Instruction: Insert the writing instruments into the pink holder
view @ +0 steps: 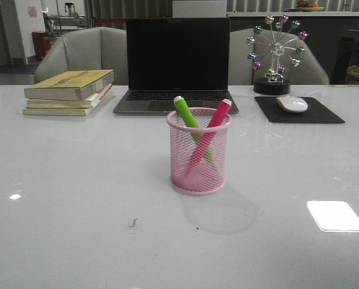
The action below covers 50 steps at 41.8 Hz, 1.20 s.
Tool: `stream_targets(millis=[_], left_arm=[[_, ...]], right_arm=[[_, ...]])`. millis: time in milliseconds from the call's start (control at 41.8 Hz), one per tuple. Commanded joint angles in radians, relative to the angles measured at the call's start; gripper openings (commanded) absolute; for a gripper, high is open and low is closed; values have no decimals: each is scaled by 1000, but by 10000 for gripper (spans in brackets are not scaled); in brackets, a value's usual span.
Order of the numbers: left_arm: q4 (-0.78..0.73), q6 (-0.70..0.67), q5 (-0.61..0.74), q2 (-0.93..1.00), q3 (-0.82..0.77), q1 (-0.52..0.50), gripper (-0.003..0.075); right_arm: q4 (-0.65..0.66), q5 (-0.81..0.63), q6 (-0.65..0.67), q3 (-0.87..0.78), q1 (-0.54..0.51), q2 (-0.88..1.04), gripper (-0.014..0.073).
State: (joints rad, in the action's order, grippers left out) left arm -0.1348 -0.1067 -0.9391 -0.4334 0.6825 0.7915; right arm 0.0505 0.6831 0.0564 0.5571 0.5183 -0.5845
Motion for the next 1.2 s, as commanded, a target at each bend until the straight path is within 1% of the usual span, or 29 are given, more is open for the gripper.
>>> stream_targets(millis=[0, 72, 120, 191, 287, 359, 479, 574, 670, 838, 886, 1173], left_arm=[[-6, -9, 67, 1, 23, 8, 91], [5, -9, 70, 17, 23, -31, 91], [-10, 0, 84, 37, 18, -79, 91], [-17, 0, 167, 71, -17, -170, 91], [-19, 0, 342, 130, -103, -316, 91], [-19, 0, 481, 189, -200, -414, 91], [-4, 0, 657, 289, -362, -571, 91], [52, 0, 757, 364, -490, -654, 91], [86, 0, 832, 423, -580, -695, 91], [107, 0, 964, 459, -694, -710, 91], [107, 0, 939, 459, -691, -710, 91], [107, 0, 956, 457, -692, -710, 91]], right_arm=[[17, -59, -3, 27, 1, 2, 56], [17, -59, -3, 27, 1, 2, 56], [17, -59, -3, 27, 1, 2, 56], [17, -59, -3, 27, 1, 2, 56], [17, -59, -3, 27, 1, 2, 56], [17, -59, -3, 27, 1, 2, 56], [17, -59, -3, 27, 1, 2, 56], [17, -60, -3, 27, 1, 2, 58], [17, -60, -3, 27, 1, 2, 58], [17, -60, -3, 27, 1, 2, 58], [17, -60, -3, 27, 1, 2, 58], [17, -59, -3, 27, 1, 2, 58]])
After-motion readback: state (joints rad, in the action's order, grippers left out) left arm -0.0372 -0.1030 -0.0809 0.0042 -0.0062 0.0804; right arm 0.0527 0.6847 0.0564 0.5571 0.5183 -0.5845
